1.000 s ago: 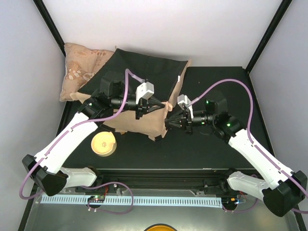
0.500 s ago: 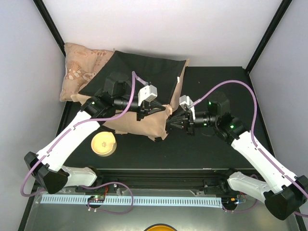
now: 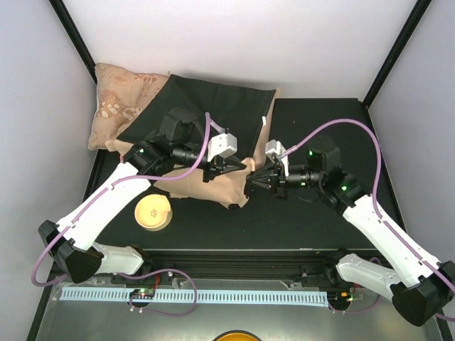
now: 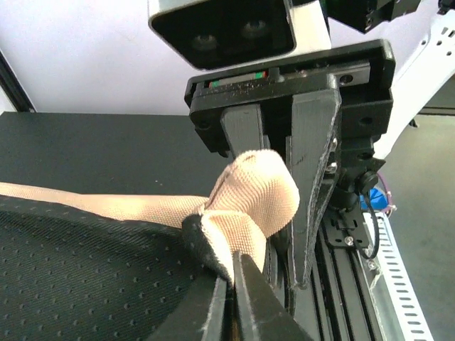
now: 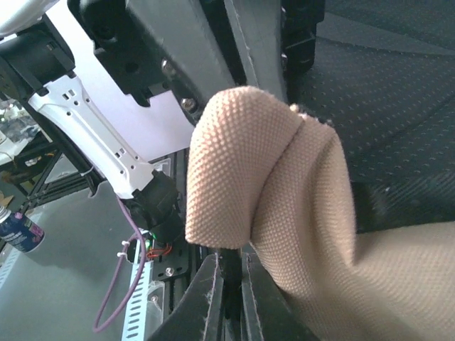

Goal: Set up the pet tent

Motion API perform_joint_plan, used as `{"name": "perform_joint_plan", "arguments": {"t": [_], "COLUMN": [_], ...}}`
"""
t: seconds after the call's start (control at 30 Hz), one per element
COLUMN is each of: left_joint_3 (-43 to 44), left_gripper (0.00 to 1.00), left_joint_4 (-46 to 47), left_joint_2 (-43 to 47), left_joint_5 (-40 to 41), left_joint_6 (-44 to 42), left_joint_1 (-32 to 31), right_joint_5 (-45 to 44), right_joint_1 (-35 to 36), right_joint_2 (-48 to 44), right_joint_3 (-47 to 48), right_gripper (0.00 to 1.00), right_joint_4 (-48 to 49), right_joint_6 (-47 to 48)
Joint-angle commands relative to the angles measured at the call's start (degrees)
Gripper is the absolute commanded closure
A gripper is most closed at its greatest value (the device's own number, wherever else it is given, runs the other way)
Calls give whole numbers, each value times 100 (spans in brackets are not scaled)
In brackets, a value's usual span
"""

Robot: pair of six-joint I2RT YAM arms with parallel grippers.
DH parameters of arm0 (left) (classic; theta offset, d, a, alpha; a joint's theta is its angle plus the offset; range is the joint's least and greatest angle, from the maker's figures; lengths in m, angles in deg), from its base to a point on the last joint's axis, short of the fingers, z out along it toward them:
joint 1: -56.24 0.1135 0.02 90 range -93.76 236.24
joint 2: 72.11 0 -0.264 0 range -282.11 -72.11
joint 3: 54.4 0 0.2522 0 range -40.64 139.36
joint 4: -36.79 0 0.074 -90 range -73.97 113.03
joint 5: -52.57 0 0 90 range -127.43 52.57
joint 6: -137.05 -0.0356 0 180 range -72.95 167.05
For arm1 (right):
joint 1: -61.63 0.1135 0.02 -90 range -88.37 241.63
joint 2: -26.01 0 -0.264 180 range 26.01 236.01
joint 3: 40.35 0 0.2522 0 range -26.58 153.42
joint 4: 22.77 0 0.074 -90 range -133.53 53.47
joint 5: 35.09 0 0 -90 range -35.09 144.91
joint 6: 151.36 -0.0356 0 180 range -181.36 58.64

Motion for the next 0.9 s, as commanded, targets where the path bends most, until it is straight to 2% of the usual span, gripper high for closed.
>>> {"name": "perform_joint_plan", "arguments": {"t": [0.0, 0.07, 0.13, 0.3, 0.4, 0.5, 0.63, 0.73, 0.87], "left_joint_3": [236, 242, 117, -730, -1171, -1435, -1679, -2046, -2720], "left_gripper": [84, 55, 33, 5, 2, 2, 3, 7, 9], "left_joint_4": [-285, -53, 404, 2044, 2775, 2944, 2810, 2974, 3472], "left_joint_2": [95, 366, 706, 2070, 2807, 3220, 3389, 3411, 3357], "left_joint_5": [90, 438, 681, 1076, 1293, 1574, 1819, 1810, 1555], "left_joint_6": [-149, 86, 417, 1298, 1695, 2243, 3055, 3522, 3561], "left_joint_1": [-154, -158, -159, -212, -218, -226, -223, -222, -323], "right_joint_5": [-454, -663, -1004, -2091, -2668, -3167, -4013, -4444, -4650], "right_joint_1": [14, 14, 14, 14, 14, 13, 16, 14, 15], "right_joint_2": [-180, -319, -466, -783, -842, -822, -771, -746, -687], "right_joint_3": [102, 93, 109, 433, 861, 1402, 2135, 2459, 2431], "right_gripper": [99, 99, 99, 99, 99, 99, 99, 99, 99], "right_joint_4": [68, 313, 570, 1190, 1467, 1679, 1850, 2148, 2844], "right_joint_6": [-414, -585, -800, -1562, -1925, -2227, -2730, -3065, -3423]}}
